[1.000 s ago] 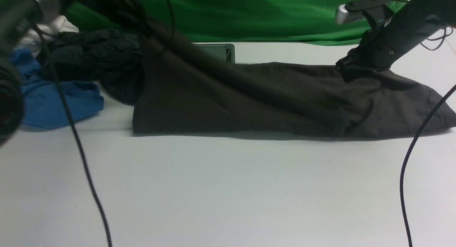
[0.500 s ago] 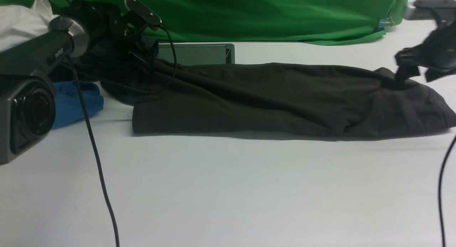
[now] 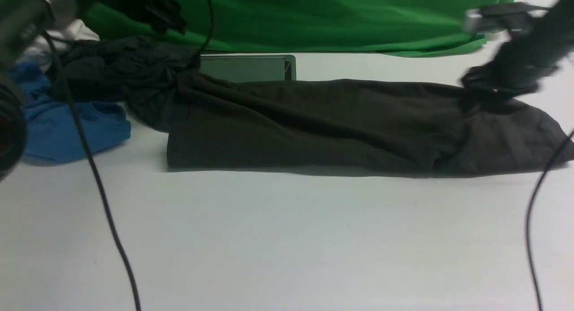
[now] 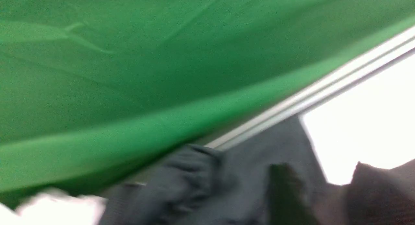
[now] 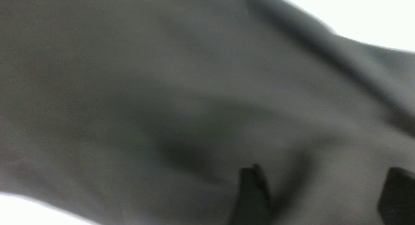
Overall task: Fold a long-sleeved shirt on a white desktop.
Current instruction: 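Pull the folded dark garment lengthwise by its ends to straighten it flat on the table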
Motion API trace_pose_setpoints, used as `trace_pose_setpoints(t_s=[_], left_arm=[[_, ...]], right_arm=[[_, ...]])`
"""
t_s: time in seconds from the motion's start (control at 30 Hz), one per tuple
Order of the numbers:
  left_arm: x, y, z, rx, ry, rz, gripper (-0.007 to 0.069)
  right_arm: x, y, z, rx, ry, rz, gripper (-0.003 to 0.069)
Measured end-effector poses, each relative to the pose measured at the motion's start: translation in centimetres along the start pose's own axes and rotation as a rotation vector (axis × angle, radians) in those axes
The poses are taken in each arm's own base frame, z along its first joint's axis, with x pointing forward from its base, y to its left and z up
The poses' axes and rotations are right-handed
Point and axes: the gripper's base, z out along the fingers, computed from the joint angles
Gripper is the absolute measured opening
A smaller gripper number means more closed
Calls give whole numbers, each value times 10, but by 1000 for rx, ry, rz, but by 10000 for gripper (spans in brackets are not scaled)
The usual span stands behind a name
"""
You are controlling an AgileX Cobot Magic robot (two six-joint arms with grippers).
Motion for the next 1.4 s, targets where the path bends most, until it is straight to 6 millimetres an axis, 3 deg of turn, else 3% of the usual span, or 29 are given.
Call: trace_pose_setpoints(t_s=[0.03,0.07,0.1,0.23,0.3,0.37,0.5,0.63,0.8,0.9,1.13,1.2,1.23,1.33,1.4], left_arm=[[-1,-1,-1,6,-6,-8,183],[0,-10,-7,109,34,-19,76],[3,-18,-7,180,65,-30,47],[29,-52,3,353,222,-38,17],[44,-66,7,377,276,-50,17],[56,-77,9,388,305,-48,17],[83,-108,9,381,321,-27,17],[98,-117,14,359,340,-39,17],[106,-116,13,312,374,-54,17],[108,-114,11,289,400,-65,17],[110,-111,3,280,458,-55,18],[110,-110,-4,280,478,-53,18],[110,-110,-4,280,480,-55,18],[102,-104,-24,264,476,-53,18],[95,-99,-37,253,453,-56,18]], right_arm=[[-1,2,0,-2,-3,-7,448],[-10,22,3,-21,-26,-65,386],[-15,32,5,-30,-41,-91,349],[-29,55,18,-47,-109,-173,237],[-32,58,30,-44,-128,-179,209],[-32,55,43,-40,-127,-173,199],[-29,29,82,2,-148,-122,197],[-26,10,96,24,-155,-84,197],[-24,-15,99,37,-172,3,195],[-24,-25,97,47,-175,24,194],[-30,-25,85,40,-163,24,194],[-34,-23,65,46,-171,12,194],[-33,-23,65,46,-166,11,194],[-35,-21,8,74,-180,-9,197],[-31,-21,-12,92,-172,-2,202]])
